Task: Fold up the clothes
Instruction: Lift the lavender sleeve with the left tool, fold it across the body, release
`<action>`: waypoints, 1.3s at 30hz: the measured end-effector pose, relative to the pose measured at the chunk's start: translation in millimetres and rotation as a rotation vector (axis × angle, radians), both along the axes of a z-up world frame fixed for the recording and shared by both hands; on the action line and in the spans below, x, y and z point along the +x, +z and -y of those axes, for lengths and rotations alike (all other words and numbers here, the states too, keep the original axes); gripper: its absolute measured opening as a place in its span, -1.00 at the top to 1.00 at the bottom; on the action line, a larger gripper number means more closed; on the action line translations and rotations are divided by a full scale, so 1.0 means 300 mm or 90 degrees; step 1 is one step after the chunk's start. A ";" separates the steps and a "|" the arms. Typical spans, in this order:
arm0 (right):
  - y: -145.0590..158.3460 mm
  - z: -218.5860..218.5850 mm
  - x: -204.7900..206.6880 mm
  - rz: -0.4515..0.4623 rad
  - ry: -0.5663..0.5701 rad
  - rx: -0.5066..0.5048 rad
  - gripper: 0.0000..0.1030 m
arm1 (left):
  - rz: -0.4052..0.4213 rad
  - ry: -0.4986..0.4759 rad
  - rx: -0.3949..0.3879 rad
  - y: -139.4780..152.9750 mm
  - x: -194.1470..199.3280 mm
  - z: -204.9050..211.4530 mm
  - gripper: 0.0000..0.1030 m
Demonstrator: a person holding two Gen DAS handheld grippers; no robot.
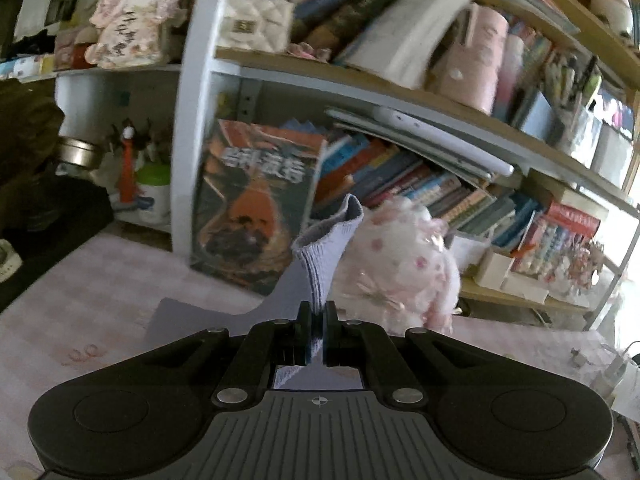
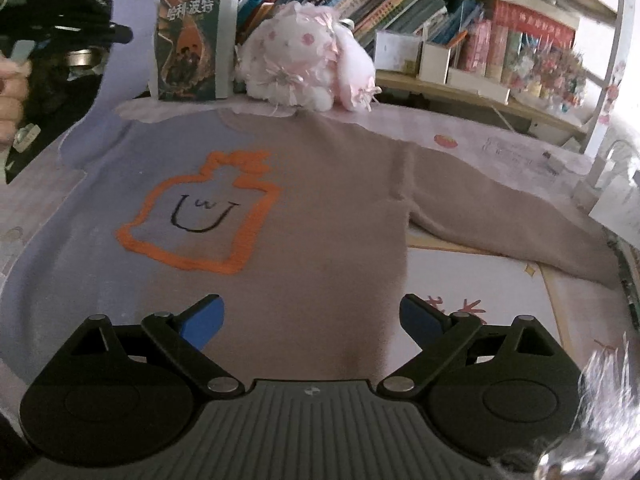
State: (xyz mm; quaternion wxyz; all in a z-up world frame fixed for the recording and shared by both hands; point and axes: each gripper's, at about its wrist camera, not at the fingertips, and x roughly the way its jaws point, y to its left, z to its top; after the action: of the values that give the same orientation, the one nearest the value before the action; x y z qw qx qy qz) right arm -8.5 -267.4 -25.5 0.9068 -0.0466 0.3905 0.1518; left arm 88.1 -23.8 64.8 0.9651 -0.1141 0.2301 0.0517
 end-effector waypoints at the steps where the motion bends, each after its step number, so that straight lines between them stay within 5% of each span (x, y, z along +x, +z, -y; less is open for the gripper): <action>1: -0.001 0.014 0.005 -0.002 0.004 0.002 -0.82 | -0.002 0.000 0.001 -0.005 0.006 0.020 0.94; 26: -0.027 0.151 0.021 -0.030 0.031 0.002 -0.82 | -0.046 -0.022 0.066 -0.146 0.077 0.313 0.93; 29: -0.028 0.158 0.020 -0.031 0.029 0.000 -0.82 | -0.078 -0.010 0.088 -0.179 0.098 0.351 0.76; 31: -0.028 0.163 0.017 -0.031 0.027 -0.001 -0.82 | -0.115 -0.020 0.082 -0.200 0.113 0.375 0.42; 36: -0.034 0.171 0.012 -0.038 0.022 0.006 -0.82 | -0.124 -0.124 0.093 -0.193 0.013 0.416 -0.20; 39: -0.045 0.165 0.015 -0.047 0.025 0.019 -0.82 | -0.128 -0.129 0.139 -0.194 -0.093 0.382 -0.28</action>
State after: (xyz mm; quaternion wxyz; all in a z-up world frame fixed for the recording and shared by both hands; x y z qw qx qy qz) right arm -4.0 -316.9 -38.9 0.8891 -0.0352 0.4205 0.1772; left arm 60.1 -138.3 6.6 0.9442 0.0209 0.3285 -0.0104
